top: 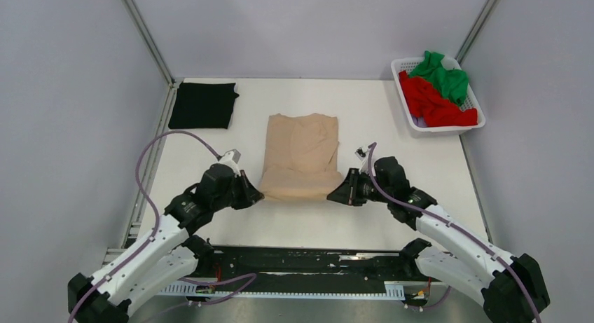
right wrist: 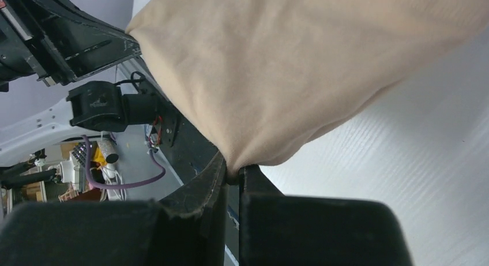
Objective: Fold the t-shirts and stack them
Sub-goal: Fold the long partially folded tshirt into a neat square
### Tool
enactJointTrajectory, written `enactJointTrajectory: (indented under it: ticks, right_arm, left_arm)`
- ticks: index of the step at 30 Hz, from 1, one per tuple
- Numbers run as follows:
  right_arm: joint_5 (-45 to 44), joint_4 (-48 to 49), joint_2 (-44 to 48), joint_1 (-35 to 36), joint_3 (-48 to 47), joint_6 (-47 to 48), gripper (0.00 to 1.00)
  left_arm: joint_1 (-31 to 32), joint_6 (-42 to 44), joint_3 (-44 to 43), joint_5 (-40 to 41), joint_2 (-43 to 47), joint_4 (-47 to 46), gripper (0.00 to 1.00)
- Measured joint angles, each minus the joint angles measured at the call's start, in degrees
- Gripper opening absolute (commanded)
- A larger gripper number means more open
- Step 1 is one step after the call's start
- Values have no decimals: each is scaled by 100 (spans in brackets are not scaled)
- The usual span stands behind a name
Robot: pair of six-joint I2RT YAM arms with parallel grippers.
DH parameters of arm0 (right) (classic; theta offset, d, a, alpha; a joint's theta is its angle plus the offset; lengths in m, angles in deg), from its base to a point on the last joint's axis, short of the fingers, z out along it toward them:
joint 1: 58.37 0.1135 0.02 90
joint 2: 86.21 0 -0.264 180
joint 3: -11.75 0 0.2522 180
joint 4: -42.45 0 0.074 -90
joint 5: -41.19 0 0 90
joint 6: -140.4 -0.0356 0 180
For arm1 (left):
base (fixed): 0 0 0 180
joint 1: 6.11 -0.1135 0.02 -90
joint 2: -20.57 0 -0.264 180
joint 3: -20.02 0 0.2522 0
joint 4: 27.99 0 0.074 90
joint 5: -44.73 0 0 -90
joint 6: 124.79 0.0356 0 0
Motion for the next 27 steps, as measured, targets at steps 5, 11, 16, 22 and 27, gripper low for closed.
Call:
enactJointTrajectory:
  ticks: [5, 11, 16, 22, 27]
  right_arm:
    - [-48, -107, 125, -98, -302, 17, 0]
    - [125, 254, -323, -730, -767, 11, 0]
    - [737, 732, -1080, -1266, -1014, -116, 0]
    - [1126, 1097, -1926, -1576, -1401, -225, 0]
    - [1220, 1294, -2614, -1766, -1882, -247, 0]
  left_arm:
    - [20, -63, -413, 417, 640, 262, 0]
    - [39, -149, -1060, 1117, -181, 111, 0]
    - [-83, -101, -1572, 1523, -955, -131, 0]
    - [-568, -55, -1816, 1499, -1587, -599, 0]
    - [-914, -33, -1971, 1298, -2197, -960, 0]
